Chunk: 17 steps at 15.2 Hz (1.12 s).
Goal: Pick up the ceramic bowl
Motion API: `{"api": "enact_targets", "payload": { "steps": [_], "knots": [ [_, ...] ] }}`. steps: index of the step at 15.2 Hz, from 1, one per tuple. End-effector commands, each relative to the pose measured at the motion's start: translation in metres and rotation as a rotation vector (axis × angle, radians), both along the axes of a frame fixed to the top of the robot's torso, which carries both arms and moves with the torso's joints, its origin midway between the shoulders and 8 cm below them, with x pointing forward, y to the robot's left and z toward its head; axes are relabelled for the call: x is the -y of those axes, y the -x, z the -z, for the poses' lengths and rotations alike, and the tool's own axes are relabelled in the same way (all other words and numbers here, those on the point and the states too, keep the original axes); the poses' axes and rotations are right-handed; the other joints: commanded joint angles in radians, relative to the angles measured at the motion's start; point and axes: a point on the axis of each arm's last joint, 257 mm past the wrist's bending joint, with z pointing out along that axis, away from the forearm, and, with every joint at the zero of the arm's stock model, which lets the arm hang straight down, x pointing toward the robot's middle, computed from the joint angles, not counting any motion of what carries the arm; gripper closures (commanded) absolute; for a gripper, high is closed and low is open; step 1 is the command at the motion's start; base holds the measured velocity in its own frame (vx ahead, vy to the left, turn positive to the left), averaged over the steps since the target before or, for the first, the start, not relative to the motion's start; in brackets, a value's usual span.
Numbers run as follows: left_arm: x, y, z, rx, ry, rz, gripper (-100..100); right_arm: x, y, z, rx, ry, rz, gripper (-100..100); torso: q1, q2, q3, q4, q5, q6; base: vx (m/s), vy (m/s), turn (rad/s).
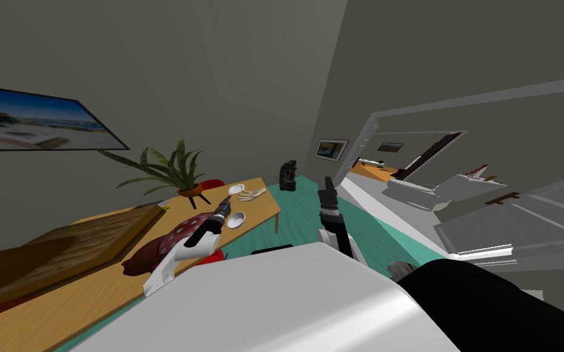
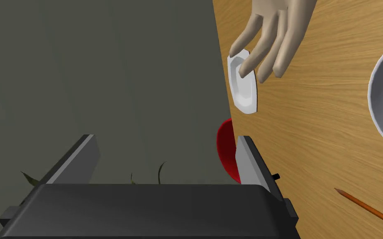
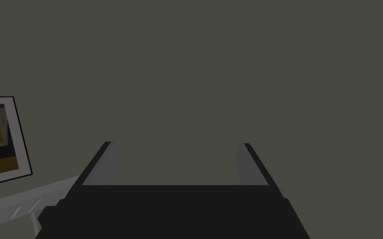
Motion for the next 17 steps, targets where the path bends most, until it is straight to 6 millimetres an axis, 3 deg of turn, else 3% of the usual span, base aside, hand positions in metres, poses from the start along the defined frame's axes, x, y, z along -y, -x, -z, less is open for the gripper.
{"api": "enact_targets", "payload": {
  "steps": [1, 2, 5, 7, 10, 12, 13, 14, 17],
  "knots": [
    [-0.006, 0.004, 0.022, -0.067, 0.008, -0.019, -100, 0.000, 0.000, 0.000, 0.000, 0.000, 0.000, 0, 0.000, 0.000, 0.000, 0.000, 0.000, 0.000, -0.010, 0.002, 0.004],
    [-0.006, 0.004, 0.022, -0.067, 0.008, -0.019, -100, 0.000, 0.000, 0.000, 0.000, 0.000, 0.000, 0, 0.000, 0.000, 0.000, 0.000, 0.000, 0.000, -0.007, 0.001, 0.002],
    [-0.016, 0.007, 0.056, -0.168, 0.026, -0.051, -100, 0.000, 0.000, 0.000, 0.000, 0.000, 0.000, 0, 0.000, 0.000, 0.000, 0.000, 0.000, 0.000, -0.007, 0.001, 0.004],
    [-0.017, 0.009, 0.061, -0.190, 0.027, -0.056, -100, 0.000, 0.000, 0.000, 0.000, 0.000, 0.000, 0, 0.000, 0.000, 0.000, 0.000, 0.000, 0.000, -0.007, 0.001, 0.004],
    [-0.025, 0.016, 0.094, -0.291, 0.049, -0.086, -100, 0.000, 0.000, 0.000, 0.000, 0.000, 0.000, 0, 0.000, 0.000, 0.000, 0.000, 0.000, 0.000, 0.000, 0.000, 0.000],
    [-0.026, 0.019, 0.098, -0.309, 0.050, -0.091, -100, 0.000, 0.000, 0.000, 0.000, 0.000, 0.000, 0, 0.000, 0.000, 0.000, 0.000, 0.000, 0.000, 0.000, 0.000, 0.000],
    [-0.028, 0.024, 0.114, -0.361, 0.062, -0.105, -100, 0.000, 0.000, 0.000, 0.000, 0.000, 0.000, 0, 0.000, 0.000, 0.000, 0.000, 0.000, 0.000, 0.000, 0.000, 0.000],
    [-0.029, 0.025, 0.116, -0.367, 0.063, -0.107, -100, 0.000, 0.000, 0.000, 0.000, 0.000, 0.000, 0, 0.000, 0.000, 0.000, 0.000, 0.000, 0.000, 0.000, 0.000, 0.000],
    [-0.032, 0.036, 0.145, -0.466, 0.088, -0.133, -100, 0.000, 0.000, 0.000, 0.000, 0.000, 0.000, 0, 0.000, -0.001, 0.000, 0.000, 0.000, 0.000, 0.000, 0.000, 0.000]
  ]
}}
